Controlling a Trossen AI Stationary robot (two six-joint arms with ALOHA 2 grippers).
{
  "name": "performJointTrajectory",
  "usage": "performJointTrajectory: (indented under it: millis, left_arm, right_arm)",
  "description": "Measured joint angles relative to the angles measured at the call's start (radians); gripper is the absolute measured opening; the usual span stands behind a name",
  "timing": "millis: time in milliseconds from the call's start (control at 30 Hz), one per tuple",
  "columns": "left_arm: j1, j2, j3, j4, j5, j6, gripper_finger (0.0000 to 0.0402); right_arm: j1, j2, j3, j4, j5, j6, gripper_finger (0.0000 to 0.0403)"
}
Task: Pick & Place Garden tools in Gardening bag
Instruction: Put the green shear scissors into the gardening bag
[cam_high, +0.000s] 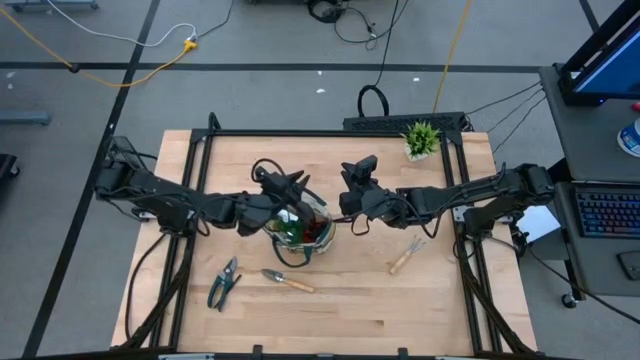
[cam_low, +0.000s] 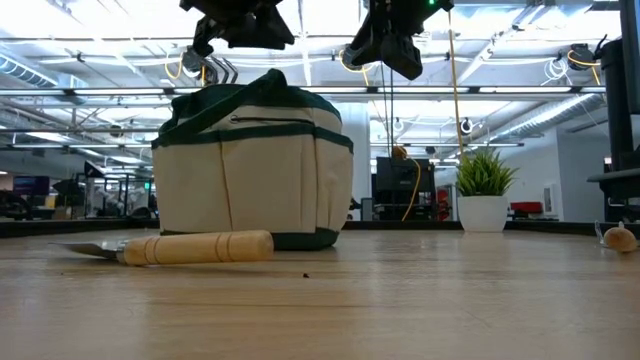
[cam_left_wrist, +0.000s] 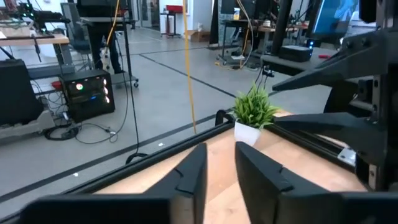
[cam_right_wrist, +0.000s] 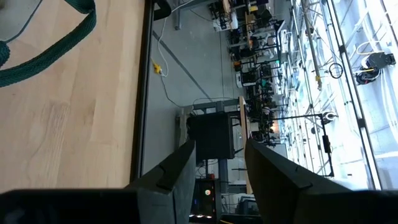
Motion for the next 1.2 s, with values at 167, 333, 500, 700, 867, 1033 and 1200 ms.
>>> performJointTrajectory:
  millis: [167, 333, 500, 700, 867, 1033, 1200]
  left_arm:
    - [-0.012, -0.076, 0.0, -0.008, 0.013, -0.002, 0.0017]
    - [-0.042, -0.185, -0.001, -0.102, 0.002, -0.036, 0.0008]
    - [-0.104, -0.285, -0.001, -0.32, -0.075, -0.164, 0.0005]
    - [-0.203, -0.34, 0.0, -0.522, -0.128, -0.34, 0.0004]
    - [-0.263, -0.343, 0.0, -0.621, -0.123, -0.448, 0.0004]
    - [-0.292, -0.343, 0.0, -0.679, 0.008, -0.516, 0.0003]
    - [-0.298, -0.343, 0.0, -0.765, 0.165, -0.67, 0.0002]
  right_arm:
    - [0.0, 0.0, 0.0, -0.001, 0.037, -0.003, 0.0132]
    - [0.0, 0.0, 0.0, -0.009, 0.151, -0.008, 0.0132]
    - [0.0, -0.011, 0.0, -0.03, 0.158, 0.046, 0.0132]
    - [-0.019, -0.095, 0.0, -0.239, 0.005, 0.289, 0.0123]
    - [-0.067, -0.216, 0.0, -0.41, -0.261, 0.513, 0.0104]
    - [-0.12, -0.325, 0.0, -0.507, -0.477, 0.634, 0.0087]
    - [-0.165, -0.404, 0.0, -0.538, -0.692, 0.693, 0.0076]
